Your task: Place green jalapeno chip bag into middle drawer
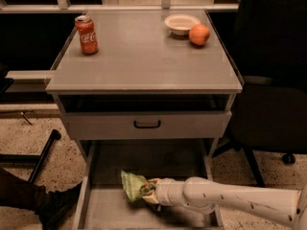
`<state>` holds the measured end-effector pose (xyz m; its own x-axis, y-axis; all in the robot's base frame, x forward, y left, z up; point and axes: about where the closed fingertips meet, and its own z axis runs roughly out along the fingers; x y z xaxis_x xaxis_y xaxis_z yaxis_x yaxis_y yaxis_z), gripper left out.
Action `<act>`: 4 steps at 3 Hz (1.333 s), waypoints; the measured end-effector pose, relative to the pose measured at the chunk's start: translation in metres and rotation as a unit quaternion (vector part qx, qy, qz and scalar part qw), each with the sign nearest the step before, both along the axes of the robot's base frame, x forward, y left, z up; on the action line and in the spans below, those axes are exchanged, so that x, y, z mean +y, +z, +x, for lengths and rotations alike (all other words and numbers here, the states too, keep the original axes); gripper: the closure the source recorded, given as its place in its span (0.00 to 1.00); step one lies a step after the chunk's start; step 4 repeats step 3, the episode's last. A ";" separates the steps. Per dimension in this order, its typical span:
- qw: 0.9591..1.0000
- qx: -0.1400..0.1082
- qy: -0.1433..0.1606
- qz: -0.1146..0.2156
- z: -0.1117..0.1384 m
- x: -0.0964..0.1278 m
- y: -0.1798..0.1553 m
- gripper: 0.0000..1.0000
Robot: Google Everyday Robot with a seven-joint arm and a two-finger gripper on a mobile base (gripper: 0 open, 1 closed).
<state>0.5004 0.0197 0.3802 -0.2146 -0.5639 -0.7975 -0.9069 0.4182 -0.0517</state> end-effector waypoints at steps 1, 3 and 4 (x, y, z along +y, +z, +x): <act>1.000 0.000 0.000 0.000 0.000 0.000 0.000 0.12; 1.000 0.000 0.000 0.000 0.000 0.000 0.000 0.00; 1.000 0.000 0.000 0.000 0.000 0.000 0.000 0.00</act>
Offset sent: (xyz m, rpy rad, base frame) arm 0.0000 0.0000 0.0000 0.0000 0.0000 0.0000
